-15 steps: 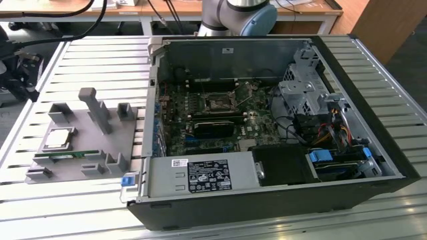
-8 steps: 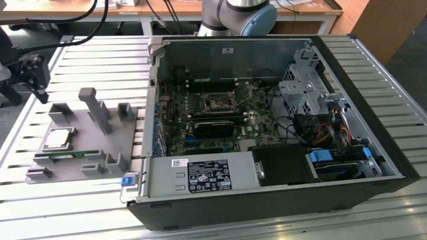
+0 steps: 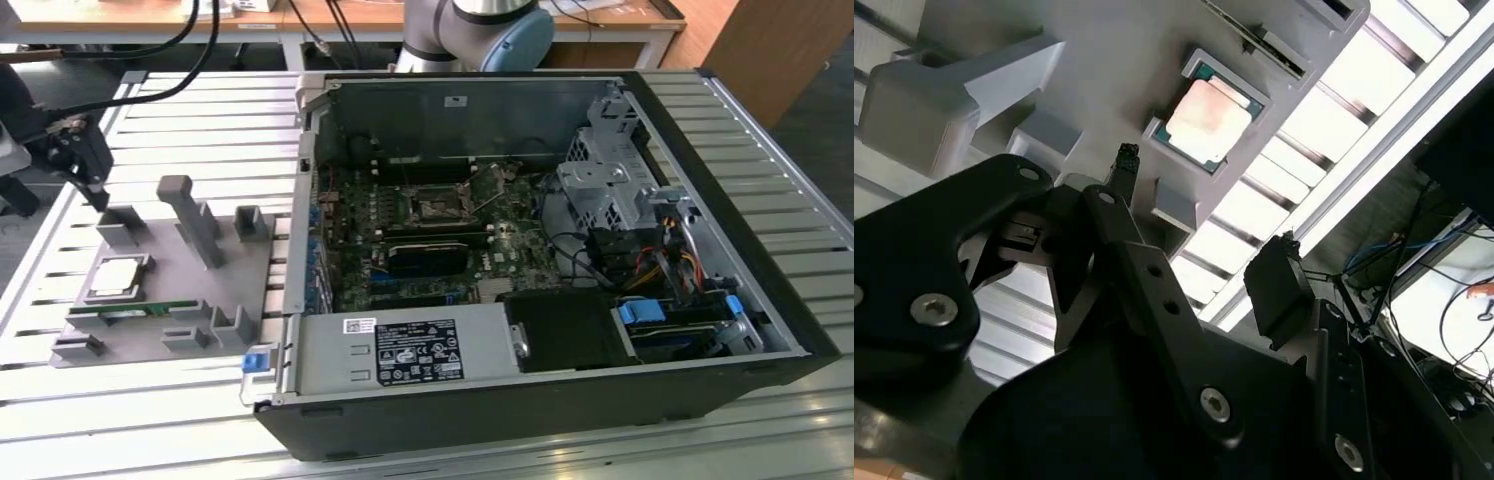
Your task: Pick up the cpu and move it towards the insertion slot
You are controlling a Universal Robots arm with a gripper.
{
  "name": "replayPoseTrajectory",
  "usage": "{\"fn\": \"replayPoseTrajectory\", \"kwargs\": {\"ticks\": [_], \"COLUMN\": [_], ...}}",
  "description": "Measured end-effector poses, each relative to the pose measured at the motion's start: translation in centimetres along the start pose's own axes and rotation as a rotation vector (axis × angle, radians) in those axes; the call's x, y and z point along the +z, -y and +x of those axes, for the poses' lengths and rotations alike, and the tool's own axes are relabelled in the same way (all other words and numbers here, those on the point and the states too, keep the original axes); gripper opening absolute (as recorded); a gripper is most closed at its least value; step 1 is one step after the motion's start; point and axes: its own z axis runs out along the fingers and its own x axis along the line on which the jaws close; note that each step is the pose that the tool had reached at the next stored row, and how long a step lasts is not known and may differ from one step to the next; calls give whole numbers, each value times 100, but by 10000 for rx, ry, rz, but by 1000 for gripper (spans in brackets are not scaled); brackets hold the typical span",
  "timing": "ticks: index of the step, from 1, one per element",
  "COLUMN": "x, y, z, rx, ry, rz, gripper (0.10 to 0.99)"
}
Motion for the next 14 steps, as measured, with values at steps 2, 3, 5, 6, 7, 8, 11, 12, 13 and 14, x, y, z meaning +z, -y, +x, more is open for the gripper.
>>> {"fn": "replayPoseTrajectory", "kwargs": {"ticks": [2, 3, 5, 6, 7, 8, 11, 12, 13, 14], "x": [28, 40, 67, 81, 95, 108, 144, 156, 168, 179], "y": [5, 7, 14, 19, 24, 29, 37, 40, 42, 44], "z": [1, 2, 2, 3, 3, 4, 7, 7, 7, 8], "rx": [0, 0, -1, -1, -1, -1, 0, -1, 0, 0], "ry": [2, 0, -1, -1, -1, -2, -2, -1, -1, -2], "rz": [-8, -8, -9, -9, -9, -9, -9, -9, -9, -9], "gripper": [706, 706, 706, 706, 706, 706, 706, 706, 706, 706]}}
